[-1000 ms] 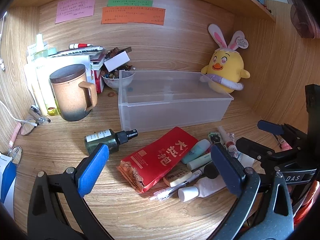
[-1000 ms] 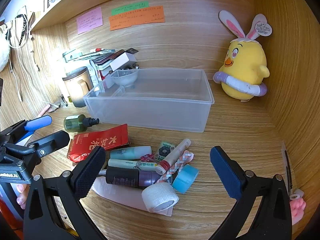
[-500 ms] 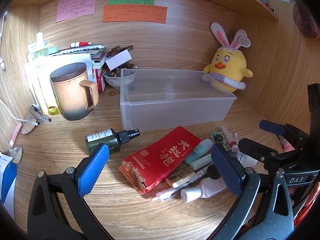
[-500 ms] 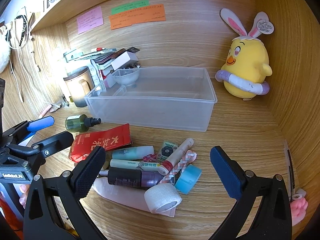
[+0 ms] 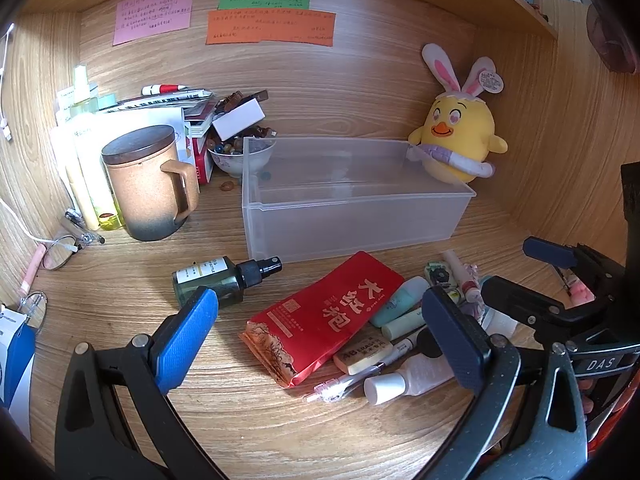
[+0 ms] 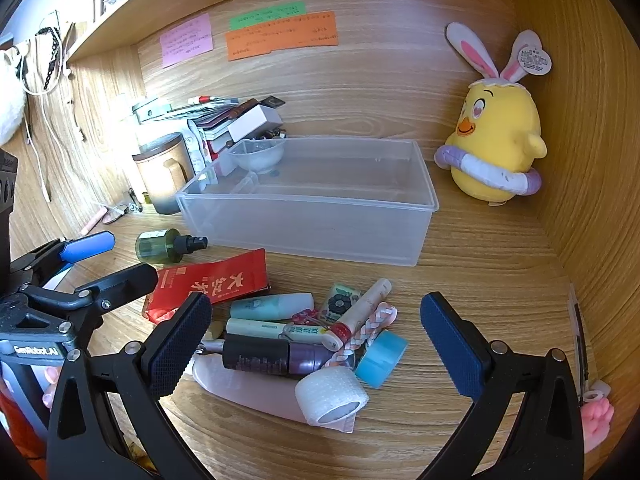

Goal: Organize objects

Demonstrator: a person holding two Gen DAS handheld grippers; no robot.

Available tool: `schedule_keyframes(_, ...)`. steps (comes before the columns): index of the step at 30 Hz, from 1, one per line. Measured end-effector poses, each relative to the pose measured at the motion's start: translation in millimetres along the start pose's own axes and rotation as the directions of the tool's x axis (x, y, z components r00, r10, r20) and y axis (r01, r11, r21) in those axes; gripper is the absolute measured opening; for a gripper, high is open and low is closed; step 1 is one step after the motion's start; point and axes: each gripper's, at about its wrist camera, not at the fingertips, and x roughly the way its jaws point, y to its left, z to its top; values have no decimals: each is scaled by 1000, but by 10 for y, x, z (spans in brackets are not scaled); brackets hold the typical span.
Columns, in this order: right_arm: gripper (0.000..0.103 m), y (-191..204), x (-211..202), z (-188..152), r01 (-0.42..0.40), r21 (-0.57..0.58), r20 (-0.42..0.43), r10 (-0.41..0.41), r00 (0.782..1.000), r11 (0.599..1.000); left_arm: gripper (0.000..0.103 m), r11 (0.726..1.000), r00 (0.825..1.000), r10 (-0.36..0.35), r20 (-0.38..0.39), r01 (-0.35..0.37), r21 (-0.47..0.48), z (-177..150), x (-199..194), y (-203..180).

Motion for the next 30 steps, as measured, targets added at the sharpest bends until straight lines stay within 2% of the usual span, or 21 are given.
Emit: schedule_keyframes(30,103,44,-14,-10,-13,2,-1,13,1000,1000,103,1000,1000,1,-6,-1,1,-45,1,-14)
